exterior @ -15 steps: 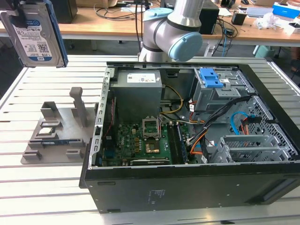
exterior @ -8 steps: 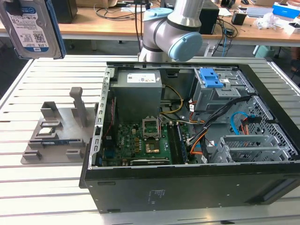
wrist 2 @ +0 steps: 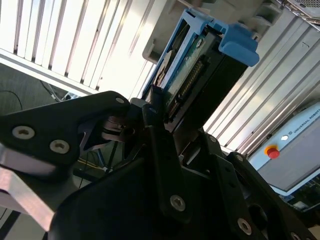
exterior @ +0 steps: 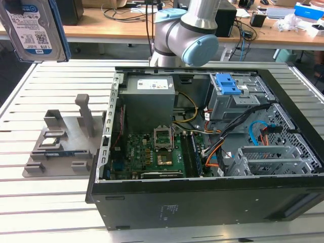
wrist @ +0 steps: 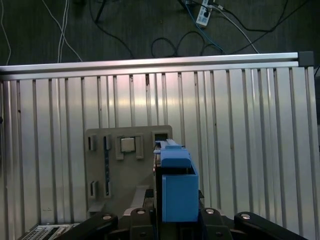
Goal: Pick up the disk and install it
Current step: 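Pick up the disk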
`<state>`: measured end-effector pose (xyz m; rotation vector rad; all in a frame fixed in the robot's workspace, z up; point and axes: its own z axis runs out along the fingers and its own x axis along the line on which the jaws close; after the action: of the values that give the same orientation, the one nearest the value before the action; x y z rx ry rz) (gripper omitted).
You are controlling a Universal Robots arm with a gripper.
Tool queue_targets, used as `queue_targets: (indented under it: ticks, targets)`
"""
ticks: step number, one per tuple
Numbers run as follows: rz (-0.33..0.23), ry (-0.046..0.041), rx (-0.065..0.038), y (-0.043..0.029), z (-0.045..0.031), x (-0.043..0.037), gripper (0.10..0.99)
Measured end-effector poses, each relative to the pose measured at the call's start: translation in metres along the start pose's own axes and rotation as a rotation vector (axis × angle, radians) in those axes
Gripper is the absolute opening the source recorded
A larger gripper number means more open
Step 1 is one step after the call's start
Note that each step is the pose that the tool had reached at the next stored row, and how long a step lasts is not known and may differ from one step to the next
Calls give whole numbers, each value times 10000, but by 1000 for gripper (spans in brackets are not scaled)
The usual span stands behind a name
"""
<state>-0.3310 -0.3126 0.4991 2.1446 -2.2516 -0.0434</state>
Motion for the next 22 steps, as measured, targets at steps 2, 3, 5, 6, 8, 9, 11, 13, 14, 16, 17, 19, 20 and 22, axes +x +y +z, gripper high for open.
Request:
queue_targets:
  ticks: [2, 3, 5, 6, 8, 9, 11, 13, 14, 16, 17, 19, 20, 22]
  targets:
    - [1, 1, -2, -4, -1, -1, 361]
    - [0, 1, -1, -22, -2, -1, 361]
    - [1, 1, -1, -90, -4, -4, 361]
    - [0, 1, -1, -127, -6, -6, 361]
    - [-1, 0, 0, -201, -8, -10, 361]
    - [-1, 0, 1, -256, -11, -12, 361]
    - [1, 0, -1, -334, -15, -16, 361]
    - [1, 1, -1, -387, -17, -19, 361]
    - [0, 0, 0, -430, -18, -21, 361]
    - [-1, 0, 0, -486, -21, -23, 361]
    - [0, 0, -1, -537, -23, -26, 361]
    - [0, 0, 0, -635, -27, -31, 361]
    - [0, 1, 0, -675, -29, -33, 361]
    - [0, 0, 0, -774, -33, -38, 361]
